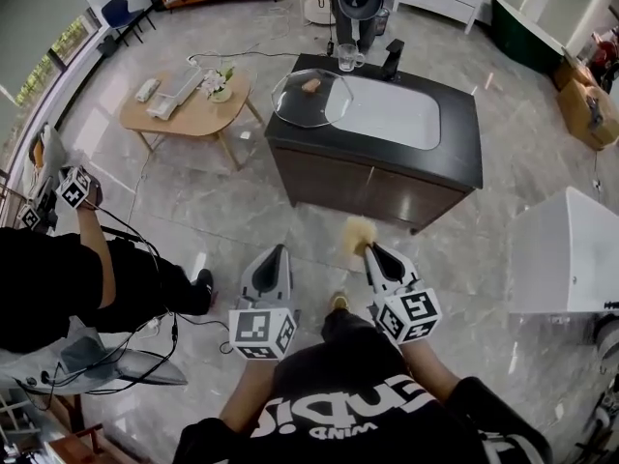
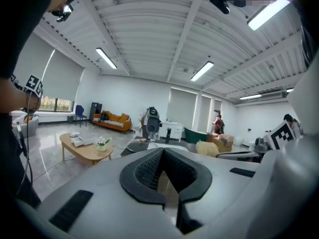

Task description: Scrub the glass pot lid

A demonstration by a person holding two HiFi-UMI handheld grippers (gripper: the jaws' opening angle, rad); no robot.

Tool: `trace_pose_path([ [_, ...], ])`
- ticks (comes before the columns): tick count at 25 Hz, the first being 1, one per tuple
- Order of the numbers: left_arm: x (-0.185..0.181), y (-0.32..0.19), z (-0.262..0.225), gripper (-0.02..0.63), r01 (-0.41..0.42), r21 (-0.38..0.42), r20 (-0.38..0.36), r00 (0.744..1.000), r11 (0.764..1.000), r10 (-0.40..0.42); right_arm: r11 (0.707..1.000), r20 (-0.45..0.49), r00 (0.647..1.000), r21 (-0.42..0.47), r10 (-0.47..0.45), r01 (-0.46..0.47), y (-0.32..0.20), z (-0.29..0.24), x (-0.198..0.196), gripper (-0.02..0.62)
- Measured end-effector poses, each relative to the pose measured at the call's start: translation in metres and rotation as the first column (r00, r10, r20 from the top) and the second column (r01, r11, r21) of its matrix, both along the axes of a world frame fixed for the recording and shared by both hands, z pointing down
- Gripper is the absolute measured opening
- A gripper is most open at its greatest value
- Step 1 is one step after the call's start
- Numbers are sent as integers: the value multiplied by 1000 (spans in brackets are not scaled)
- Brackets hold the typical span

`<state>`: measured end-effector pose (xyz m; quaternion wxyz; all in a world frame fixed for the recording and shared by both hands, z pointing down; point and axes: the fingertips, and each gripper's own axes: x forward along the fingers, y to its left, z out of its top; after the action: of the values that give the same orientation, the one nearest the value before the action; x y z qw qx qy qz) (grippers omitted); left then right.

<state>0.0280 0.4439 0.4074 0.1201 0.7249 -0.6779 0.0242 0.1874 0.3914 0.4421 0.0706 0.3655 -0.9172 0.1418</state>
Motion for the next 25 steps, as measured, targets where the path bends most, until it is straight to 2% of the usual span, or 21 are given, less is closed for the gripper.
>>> trace_pose_path([
  [9, -12, -93, -5, 14, 53, 30, -9, 999, 998, -53, 999, -2, 999, 5, -40, 40, -96, 2, -7, 25],
  [18, -28, -142, 5, 14, 83, 28, -9, 996, 996, -83, 997, -16, 997, -10, -72, 72, -147, 12, -23, 25],
  [25, -50, -198, 13, 14, 62, 27, -20, 998, 998, -62, 998, -5, 999, -7, -55, 54, -198, 16, -47, 25],
])
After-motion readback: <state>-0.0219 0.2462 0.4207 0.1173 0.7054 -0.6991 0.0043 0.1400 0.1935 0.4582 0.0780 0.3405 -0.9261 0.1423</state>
